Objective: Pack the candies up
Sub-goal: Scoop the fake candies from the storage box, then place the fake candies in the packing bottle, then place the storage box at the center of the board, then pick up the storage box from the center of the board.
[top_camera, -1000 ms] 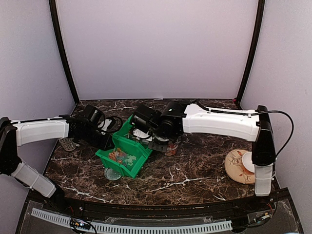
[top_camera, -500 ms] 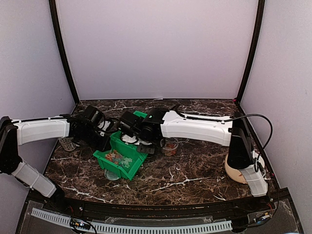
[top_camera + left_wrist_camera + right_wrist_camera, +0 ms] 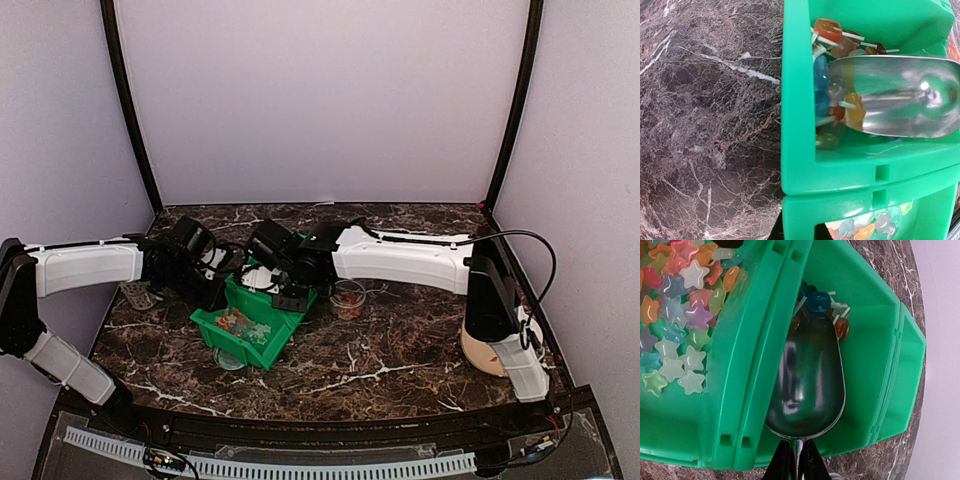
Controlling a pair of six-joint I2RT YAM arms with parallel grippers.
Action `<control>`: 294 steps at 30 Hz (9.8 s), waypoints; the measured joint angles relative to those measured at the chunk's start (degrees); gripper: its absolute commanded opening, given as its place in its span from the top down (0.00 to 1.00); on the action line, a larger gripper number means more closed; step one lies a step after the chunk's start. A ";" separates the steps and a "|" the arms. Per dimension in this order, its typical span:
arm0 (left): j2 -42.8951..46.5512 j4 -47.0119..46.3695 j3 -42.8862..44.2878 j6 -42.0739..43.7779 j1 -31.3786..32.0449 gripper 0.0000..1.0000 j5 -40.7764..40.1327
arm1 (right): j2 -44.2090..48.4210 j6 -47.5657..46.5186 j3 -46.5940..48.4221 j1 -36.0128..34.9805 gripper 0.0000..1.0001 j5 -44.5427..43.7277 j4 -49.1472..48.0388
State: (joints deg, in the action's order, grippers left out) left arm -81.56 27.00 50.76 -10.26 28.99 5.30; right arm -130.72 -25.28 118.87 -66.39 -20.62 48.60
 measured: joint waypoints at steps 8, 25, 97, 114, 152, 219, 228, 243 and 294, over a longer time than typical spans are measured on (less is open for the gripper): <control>-0.35 0.04 0.00 -0.09 -0.72 1.00 -0.76 | 1.51 2.80 -7.63 3.63 1.00 10.64 -12.44; -0.39 -0.11 0.55 0.96 -0.17 1.00 -2.62 | 9.75 16.09 -37.62 6.40 1.00 19.78 -51.32; -0.31 -0.24 1.73 0.59 -1.09 1.00 -1.64 | 42.40 20.87 -75.52 7.15 1.00 -1.27 -82.34; 0.15 -0.20 1.81 0.59 -1.49 1.00 -1.95 | 58.29 31.30 -79.01 6.47 1.00 -7.43 -49.88; 0.15 -0.17 1.81 0.57 -1.95 1.00 -2.34 | 45.20 37.83 -57.02 2.99 1.00 -6.14 -11.85; 0.09 1.09 2.69 2.29 -8.33 1.00 -8.63 | 40.94 34.97 -47.06 1.11 1.00 -14.56 -2.51; -6.56 0.52 7.89 5.46 -8.52 1.00 -4.68 | 41.05 33.90 -49.05 1.11 1.00 -14.01 -6.54; -21.05 0.55 20.76 16.41 -8.70 1.00 4.94 | 49.22 33.97 -55.91 1.11 1.00 -13.20 -9.46; -43.80 10.67 54.12 10.58 -7.69 0.47 4.09 | 52.17 36.57 -56.50 0.15 1.00 -11.56 -8.31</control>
State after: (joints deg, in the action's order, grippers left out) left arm -125.36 37.67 104.88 0.32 21.30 9.39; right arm -78.54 11.29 62.37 -66.24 -32.18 40.29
